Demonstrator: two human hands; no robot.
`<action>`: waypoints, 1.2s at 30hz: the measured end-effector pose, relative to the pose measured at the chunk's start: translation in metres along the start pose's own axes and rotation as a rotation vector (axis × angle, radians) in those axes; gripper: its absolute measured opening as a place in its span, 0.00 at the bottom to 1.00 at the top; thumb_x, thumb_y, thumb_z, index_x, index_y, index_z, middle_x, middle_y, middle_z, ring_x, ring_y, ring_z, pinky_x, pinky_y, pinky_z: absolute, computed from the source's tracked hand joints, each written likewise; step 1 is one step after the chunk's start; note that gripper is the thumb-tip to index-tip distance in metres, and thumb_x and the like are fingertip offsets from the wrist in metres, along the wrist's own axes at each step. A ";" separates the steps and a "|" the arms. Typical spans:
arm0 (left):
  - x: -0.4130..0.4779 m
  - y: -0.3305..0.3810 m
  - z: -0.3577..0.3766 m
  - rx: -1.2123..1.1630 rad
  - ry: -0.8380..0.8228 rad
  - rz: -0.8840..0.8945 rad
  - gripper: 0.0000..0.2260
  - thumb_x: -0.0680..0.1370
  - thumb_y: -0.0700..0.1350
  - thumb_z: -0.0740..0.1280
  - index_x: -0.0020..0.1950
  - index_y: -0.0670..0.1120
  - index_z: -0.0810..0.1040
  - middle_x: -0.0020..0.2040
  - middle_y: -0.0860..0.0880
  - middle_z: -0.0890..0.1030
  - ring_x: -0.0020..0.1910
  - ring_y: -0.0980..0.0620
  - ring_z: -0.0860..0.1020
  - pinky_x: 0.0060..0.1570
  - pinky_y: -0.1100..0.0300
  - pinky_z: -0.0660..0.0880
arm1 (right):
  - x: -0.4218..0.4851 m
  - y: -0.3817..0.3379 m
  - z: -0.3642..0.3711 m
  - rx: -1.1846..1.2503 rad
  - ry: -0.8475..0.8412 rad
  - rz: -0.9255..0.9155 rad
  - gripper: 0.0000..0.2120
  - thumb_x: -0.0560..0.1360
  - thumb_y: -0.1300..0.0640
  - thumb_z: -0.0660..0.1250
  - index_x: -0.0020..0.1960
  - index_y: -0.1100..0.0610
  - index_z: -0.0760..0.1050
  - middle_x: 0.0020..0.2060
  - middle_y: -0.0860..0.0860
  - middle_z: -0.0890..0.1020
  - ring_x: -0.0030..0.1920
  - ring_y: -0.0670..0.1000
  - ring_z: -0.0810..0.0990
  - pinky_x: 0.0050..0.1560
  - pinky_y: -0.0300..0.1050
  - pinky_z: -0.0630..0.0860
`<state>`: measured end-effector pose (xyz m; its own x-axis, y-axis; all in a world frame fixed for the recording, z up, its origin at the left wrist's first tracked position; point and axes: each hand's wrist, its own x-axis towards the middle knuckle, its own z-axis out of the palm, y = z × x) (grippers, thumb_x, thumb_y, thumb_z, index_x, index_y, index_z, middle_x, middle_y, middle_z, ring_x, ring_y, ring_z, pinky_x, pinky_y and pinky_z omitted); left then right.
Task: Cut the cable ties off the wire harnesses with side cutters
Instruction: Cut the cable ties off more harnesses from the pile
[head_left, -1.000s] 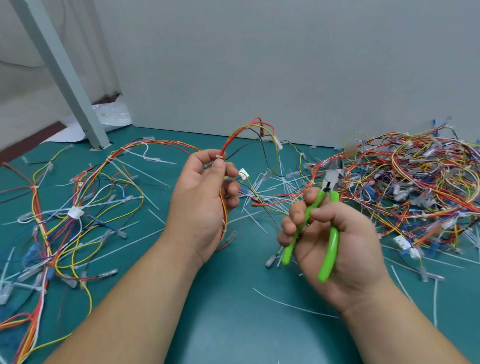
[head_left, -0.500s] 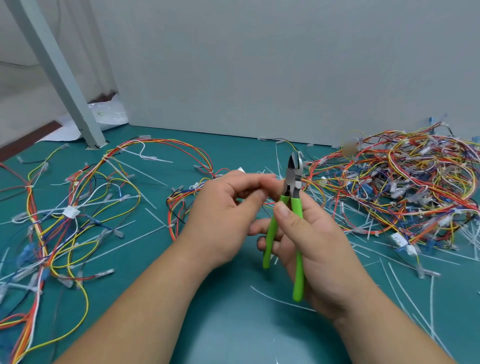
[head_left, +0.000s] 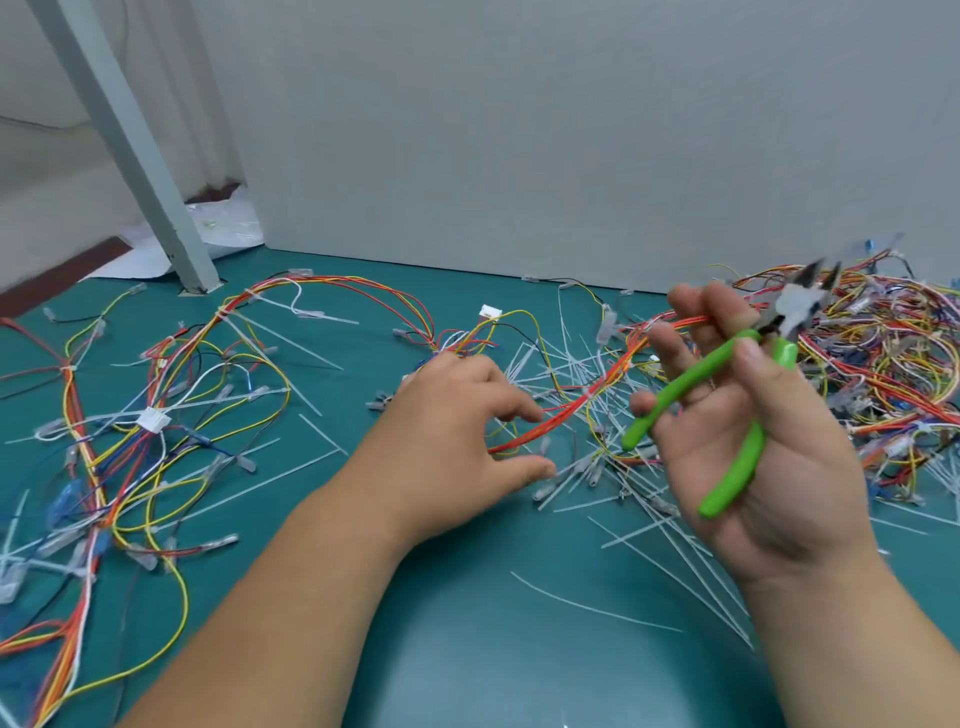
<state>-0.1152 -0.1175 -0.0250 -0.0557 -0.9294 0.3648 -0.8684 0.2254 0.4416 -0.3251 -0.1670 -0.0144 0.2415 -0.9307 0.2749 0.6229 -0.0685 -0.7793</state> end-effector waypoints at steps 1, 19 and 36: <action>0.001 -0.001 0.001 0.031 -0.002 -0.016 0.13 0.71 0.62 0.76 0.53 0.59 0.85 0.46 0.60 0.74 0.53 0.52 0.72 0.58 0.49 0.72 | 0.001 -0.001 -0.001 0.015 0.002 -0.006 0.19 0.80 0.55 0.60 0.71 0.53 0.71 0.65 0.50 0.79 0.59 0.49 0.81 0.48 0.49 0.74; 0.004 -0.007 0.006 -0.196 0.459 -0.079 0.05 0.74 0.52 0.76 0.50 0.58 0.87 0.34 0.51 0.72 0.35 0.53 0.73 0.34 0.62 0.67 | -0.018 0.035 0.010 -0.295 -0.283 0.208 0.25 0.72 0.51 0.74 0.68 0.44 0.78 0.69 0.48 0.79 0.60 0.54 0.82 0.49 0.53 0.74; 0.007 -0.015 0.006 -0.254 0.427 -0.116 0.03 0.76 0.51 0.73 0.47 0.60 0.86 0.41 0.61 0.78 0.42 0.63 0.75 0.41 0.72 0.65 | -0.010 0.007 0.006 0.025 -0.258 0.267 0.33 0.70 0.61 0.65 0.76 0.59 0.70 0.75 0.51 0.73 0.55 0.56 0.82 0.46 0.54 0.70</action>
<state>-0.1055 -0.1289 -0.0337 0.2865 -0.7622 0.5805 -0.7066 0.2410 0.6653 -0.3190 -0.1563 -0.0188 0.5751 -0.7935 0.1992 0.5298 0.1757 -0.8297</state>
